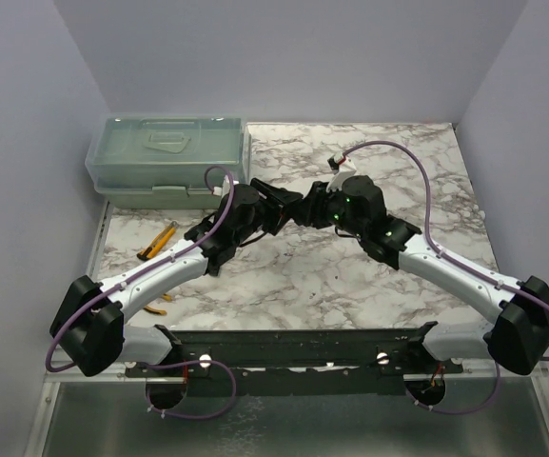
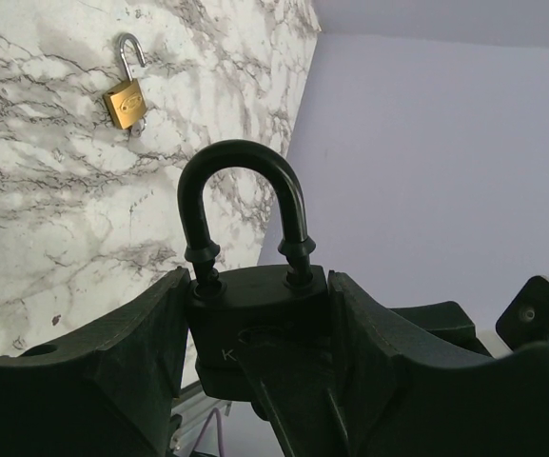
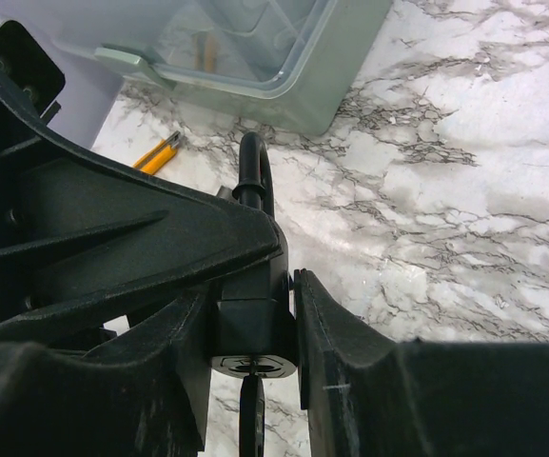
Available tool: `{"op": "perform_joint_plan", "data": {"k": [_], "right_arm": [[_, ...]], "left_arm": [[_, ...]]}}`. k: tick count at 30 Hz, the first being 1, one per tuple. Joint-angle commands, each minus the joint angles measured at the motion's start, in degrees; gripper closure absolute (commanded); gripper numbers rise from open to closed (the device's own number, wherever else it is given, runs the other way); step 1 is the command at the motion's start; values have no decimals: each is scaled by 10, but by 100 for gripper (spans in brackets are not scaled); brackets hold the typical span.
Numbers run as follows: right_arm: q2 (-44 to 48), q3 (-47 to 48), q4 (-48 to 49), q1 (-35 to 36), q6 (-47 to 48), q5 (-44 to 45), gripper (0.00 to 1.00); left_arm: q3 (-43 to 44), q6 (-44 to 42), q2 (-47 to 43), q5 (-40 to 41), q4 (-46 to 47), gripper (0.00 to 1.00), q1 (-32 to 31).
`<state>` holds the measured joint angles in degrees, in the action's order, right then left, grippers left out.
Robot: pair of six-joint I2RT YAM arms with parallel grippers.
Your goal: Unlock with the key
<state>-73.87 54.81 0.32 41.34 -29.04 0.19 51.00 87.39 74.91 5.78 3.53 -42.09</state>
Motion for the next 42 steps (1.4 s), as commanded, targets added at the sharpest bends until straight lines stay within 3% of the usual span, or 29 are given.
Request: {"op": "perform_joint_plan", "data": {"k": [1,3,5,6,8,9,12,18,26,34,42], "right_arm": [[3,2,21,2,-1,16,93],[9,-1,26,2,4,7,99],[16,-4,31,2,9,2,100],[20,-5,33,2,12,-11,100],[29,-6,33,2,17,-20,100],[34,-7,31,2,18,-21,100],[52,-8,23,2,14,-14,100],[84,-10,7,2,3,-19,100],[125,-21,12,2,-19,-84,100],[139,-23,32,2,-23,-157,100],[149,-32,53,2,-26,-173,100]], "left_arm": [[18,7,-8,-10,59,100,0],[17,-3,-8,-14,59,93,0],[14,-16,-12,-18,59,78,-1],[11,-21,-16,-18,59,69,-1],[0,-32,-28,-17,58,37,0],[-6,-35,-35,-13,57,26,0],[-18,-52,-54,-8,44,10,3],[-47,-101,-104,11,53,9,9],[-113,-153,-163,17,149,13,10],[-117,-156,-144,-26,207,19,12],[-119,-142,-133,-28,211,30,11]]}}
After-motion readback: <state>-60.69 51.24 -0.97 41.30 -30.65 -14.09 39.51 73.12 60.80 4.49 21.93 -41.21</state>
